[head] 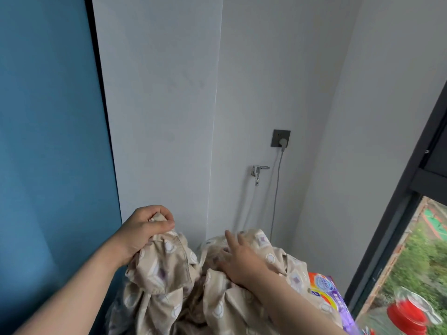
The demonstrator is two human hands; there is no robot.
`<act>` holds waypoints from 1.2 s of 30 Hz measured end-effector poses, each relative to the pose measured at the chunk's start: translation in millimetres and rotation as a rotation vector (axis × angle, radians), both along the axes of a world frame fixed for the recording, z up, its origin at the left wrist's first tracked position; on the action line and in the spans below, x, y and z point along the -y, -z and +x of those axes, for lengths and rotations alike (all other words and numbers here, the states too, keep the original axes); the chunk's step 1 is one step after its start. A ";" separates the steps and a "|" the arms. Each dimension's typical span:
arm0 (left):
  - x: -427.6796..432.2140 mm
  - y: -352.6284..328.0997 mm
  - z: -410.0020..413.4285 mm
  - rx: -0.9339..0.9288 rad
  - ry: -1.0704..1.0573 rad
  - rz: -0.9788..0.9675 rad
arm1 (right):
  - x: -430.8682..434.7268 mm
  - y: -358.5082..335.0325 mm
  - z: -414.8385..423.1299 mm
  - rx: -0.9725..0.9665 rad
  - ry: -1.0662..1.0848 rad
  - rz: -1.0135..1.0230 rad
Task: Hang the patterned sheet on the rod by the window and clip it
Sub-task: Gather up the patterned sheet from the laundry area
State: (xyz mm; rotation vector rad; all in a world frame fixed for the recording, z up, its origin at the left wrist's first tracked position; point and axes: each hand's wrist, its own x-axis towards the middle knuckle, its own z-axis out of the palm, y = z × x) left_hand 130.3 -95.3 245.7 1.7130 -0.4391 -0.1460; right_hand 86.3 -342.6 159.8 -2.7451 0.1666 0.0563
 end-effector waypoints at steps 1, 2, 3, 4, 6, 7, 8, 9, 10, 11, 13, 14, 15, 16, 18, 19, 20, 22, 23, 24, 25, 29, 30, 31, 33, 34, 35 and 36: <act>0.1 2.5 0.3 0.030 0.032 0.084 | 4.8 8.9 1.3 -0.061 0.009 -0.044; 0.1 5.9 1.3 0.067 0.060 0.193 | 8.2 10.3 -3.4 -0.118 0.008 -0.081; -0.8 10.3 3.4 0.112 0.083 0.318 | 12.8 10.8 -7.2 -0.121 -0.011 -0.092; -0.9 14.9 4.8 0.142 0.096 0.441 | 18.2 8.5 -10.9 -0.085 -0.024 -0.063; 0.9 25.6 5.2 0.142 0.142 0.666 | 29.0 -5.5 -14.8 0.055 -0.006 0.020; 3.6 31.8 4.8 0.117 0.165 0.774 | 33.2 -17.8 -16.1 0.170 0.048 0.136; 7.3 38.0 3.6 0.088 0.176 0.843 | 37.6 -35.4 -19.5 0.301 0.124 0.323; 11.6 45.5 3.6 0.065 0.196 0.892 | 42.4 -54.8 -22.9 0.451 0.216 0.516; 16.6 50.8 2.7 0.064 0.226 0.929 | 51.5 -74.5 -26.4 0.594 0.306 0.690; 21.3 55.0 1.7 0.065 0.266 0.959 | 62.8 -92.7 -30.7 0.713 0.377 0.803; 30.9 61.9 -2.2 0.077 0.357 1.009 | 88.1 -116.6 -38.7 0.853 0.496 0.815; 35.8 65.7 -3.3 0.092 0.372 1.031 | 97.3 -121.5 -42.2 0.886 0.531 0.778; 40.8 67.8 -4.0 0.116 0.357 1.061 | 103.5 -122.5 -46.0 0.889 0.550 0.733; 44.9 67.6 -4.1 0.153 0.321 1.071 | 106.8 -120.6 -49.6 0.867 0.544 0.703; 50.3 60.6 -0.1 0.223 0.166 1.025 | 106.9 -113.8 -56.1 0.772 0.489 0.637; 51.1 54.2 2.8 0.262 0.065 0.986 | 104.2 -110.6 -58.5 0.713 0.464 0.562; 51.0 44.5 4.8 0.307 -0.030 0.960 | 101.9 -106.3 -59.1 0.662 0.443 0.468; 53.3 24.8 5.3 0.374 -0.130 0.876 | 91.0 -104.4 -60.0 0.613 0.378 0.346; 58.2 15.2 0.8 0.378 -0.104 0.811 | 83.8 -106.1 -60.2 0.608 0.325 0.342; 67.1 4.3 -7.8 0.358 -0.040 0.763 | 74.7 -109.7 -60.1 0.604 0.255 0.363; 80.3 -2.8 -17.0 0.318 0.031 0.727 | 64.6 -114.1 -60.0 0.589 0.178 0.403; 126.8 9.4 -26.0 0.244 0.203 0.637 | 37.3 -134.5 -58.6 0.559 -0.085 0.633; 125.3 10.5 -20.5 0.274 0.179 0.667 | 38.4 -138.4 -59.8 0.539 -0.125 0.680; 117.7 8.7 -12.7 0.299 0.124 0.655 | 42.6 -139.8 -61.4 0.494 -0.157 0.739; 95.1 -4.9 4.9 0.346 -0.064 0.518 | 56.2 -137.7 -65.6 0.323 -0.167 0.813; 82.3 -16.8 11.6 0.374 -0.173 0.441 | 61.7 -136.2 -67.8 0.219 -0.168 0.777; 70.9 -32.0 15.7 0.410 -0.277 0.374 | 64.9 -133.5 -69.3 0.112 -0.179 0.694; 61.4 -48.3 17.7 0.452 -0.368 0.331 | 65.4 -131.4 -71.1 0.011 -0.212 0.599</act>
